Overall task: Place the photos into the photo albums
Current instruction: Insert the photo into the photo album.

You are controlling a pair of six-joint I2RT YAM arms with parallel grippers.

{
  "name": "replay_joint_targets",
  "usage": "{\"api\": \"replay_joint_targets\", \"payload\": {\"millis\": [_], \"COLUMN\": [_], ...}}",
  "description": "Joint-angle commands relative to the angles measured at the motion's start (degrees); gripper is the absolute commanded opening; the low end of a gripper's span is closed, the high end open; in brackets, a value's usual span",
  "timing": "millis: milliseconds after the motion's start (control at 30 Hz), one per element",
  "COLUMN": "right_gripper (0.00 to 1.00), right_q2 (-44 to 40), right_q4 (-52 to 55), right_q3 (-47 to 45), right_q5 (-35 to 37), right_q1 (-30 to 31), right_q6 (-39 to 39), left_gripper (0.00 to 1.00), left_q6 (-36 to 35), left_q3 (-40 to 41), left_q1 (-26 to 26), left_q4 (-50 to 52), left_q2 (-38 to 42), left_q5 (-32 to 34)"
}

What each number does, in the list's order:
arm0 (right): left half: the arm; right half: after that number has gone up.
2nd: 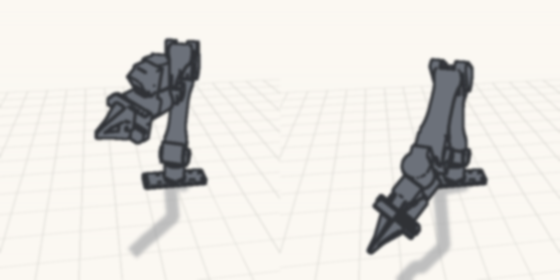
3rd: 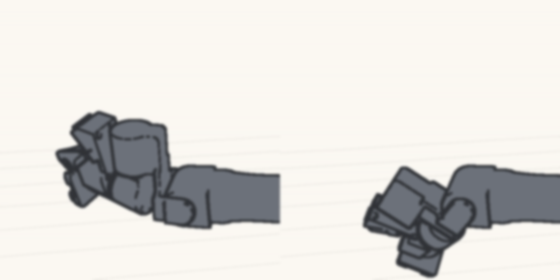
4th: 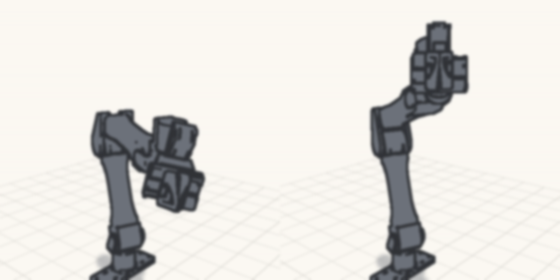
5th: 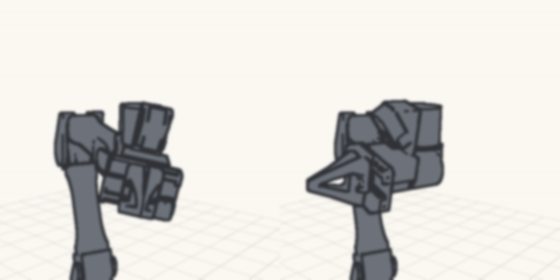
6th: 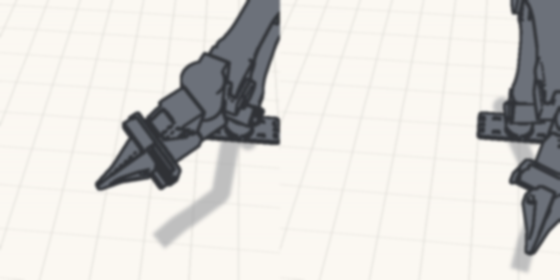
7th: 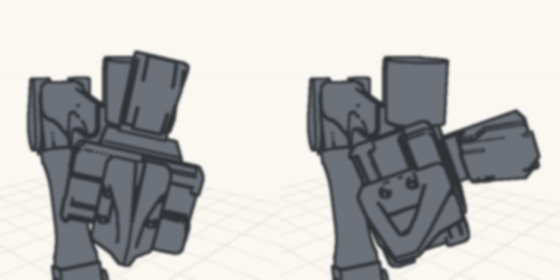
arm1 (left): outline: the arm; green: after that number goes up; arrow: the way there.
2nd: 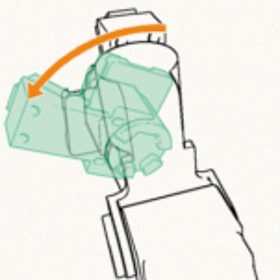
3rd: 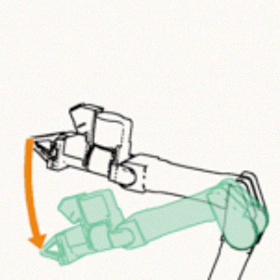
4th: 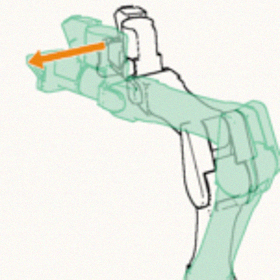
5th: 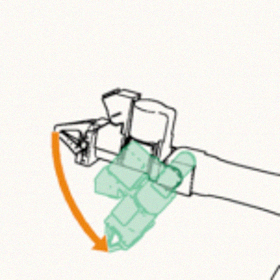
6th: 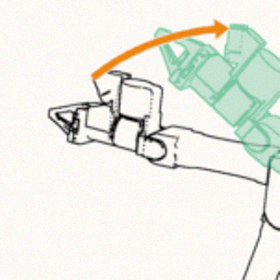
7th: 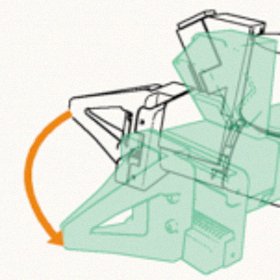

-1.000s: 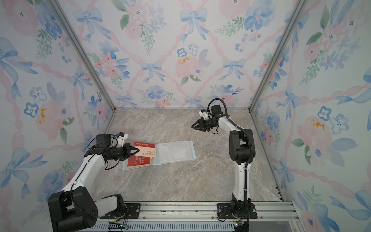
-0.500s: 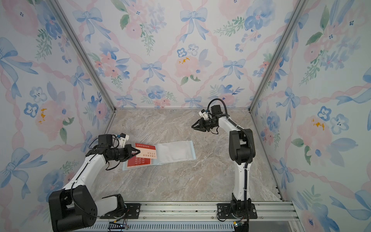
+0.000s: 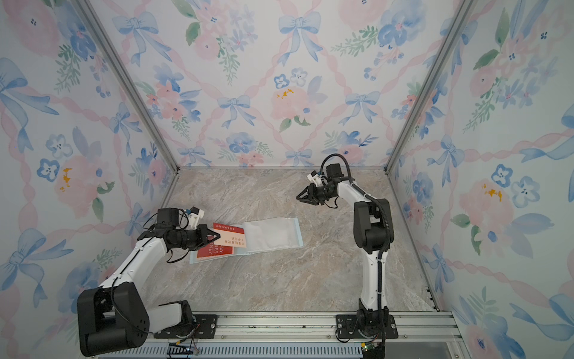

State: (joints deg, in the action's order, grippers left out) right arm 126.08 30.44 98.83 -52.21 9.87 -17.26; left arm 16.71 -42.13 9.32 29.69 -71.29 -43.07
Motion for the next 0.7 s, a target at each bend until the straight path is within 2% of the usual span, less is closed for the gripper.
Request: {"api": "replay_joint_targets", "payload": {"millis": [0, 433, 667], "right_gripper": [0.31, 0.31, 0.31], "right_q2": [0.66, 0.50, 0.49], "right_q4": [2.05, 2.11, 2.06], "right_q3": [1.76, 1.66, 1.66], "right_q5": [0.61, 0.66, 0.62], "right_q1": [-0.10, -0.29, -0.38], "right_q6": [1.41, 1.52, 1.48], "left_gripper": [0.00, 0.00, 0.00], "left_q6": [-0.27, 0.17, 1.69], "left_q3": [0.73, 0.38, -1.08], "left_q1": [-0.42, -0.88, -5.19], "left_q4": [-0.43, -0.43, -0.64], "left_q2": [-1.24, -4.34, -6.26], "left_q5": [0.77, 3.74, 6.91]}}
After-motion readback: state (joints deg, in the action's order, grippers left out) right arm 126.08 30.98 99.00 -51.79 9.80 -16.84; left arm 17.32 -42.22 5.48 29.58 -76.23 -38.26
